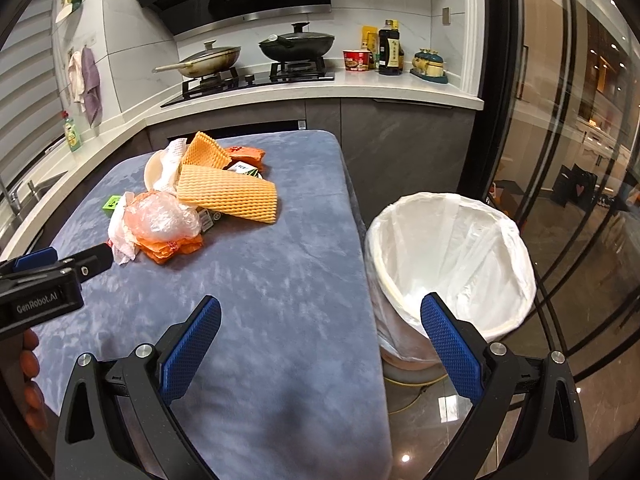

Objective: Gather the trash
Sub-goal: 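Reach the right gripper to the clear plastic bag and grasp it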

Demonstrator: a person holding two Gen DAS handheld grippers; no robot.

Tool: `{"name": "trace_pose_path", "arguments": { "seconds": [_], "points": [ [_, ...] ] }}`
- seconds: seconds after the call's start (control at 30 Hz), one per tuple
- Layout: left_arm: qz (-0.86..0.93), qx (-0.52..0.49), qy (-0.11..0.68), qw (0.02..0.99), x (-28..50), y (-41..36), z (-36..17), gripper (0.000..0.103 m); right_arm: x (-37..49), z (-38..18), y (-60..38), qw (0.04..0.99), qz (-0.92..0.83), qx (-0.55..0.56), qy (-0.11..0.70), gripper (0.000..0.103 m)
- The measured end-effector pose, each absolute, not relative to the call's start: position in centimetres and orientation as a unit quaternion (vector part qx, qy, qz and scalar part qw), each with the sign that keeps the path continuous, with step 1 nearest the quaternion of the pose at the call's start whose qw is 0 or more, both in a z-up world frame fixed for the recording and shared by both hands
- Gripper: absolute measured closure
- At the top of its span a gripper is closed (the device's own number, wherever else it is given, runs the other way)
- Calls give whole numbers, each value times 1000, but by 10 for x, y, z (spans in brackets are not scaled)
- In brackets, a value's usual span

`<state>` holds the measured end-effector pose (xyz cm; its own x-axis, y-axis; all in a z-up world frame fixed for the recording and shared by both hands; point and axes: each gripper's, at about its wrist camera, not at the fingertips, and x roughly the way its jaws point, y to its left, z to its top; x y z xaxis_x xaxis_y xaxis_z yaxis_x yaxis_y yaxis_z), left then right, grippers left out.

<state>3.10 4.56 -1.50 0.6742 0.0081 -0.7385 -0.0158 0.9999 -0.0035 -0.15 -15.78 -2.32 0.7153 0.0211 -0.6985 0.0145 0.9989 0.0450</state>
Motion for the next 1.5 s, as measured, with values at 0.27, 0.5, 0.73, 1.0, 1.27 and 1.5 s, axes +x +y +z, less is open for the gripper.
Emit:
{"name": "trace_pose_path", "arguments": {
  "seconds": [0.27,0.5,0.73,1.0,1.27,1.5],
  "points": [
    [39,-32,412,910,60,91,-25,7,29,-28,-137,920,20,42,389,7],
    [71,-71,425,900,82,143,-39,7,65,-33,-85,918,63,35,389,7],
    [83,-84,432,894,96,180,-53,7,100,-44,-30,913,111,35,391,7],
    [76,-93,443,888,111,198,-68,7,134,-61,7,900,141,39,410,46],
    [50,-91,447,889,124,186,-78,7,127,-62,-1,900,148,39,409,78],
    [23,-76,439,895,138,165,-83,20,109,-39,-22,911,145,38,384,78]
  ]
}}
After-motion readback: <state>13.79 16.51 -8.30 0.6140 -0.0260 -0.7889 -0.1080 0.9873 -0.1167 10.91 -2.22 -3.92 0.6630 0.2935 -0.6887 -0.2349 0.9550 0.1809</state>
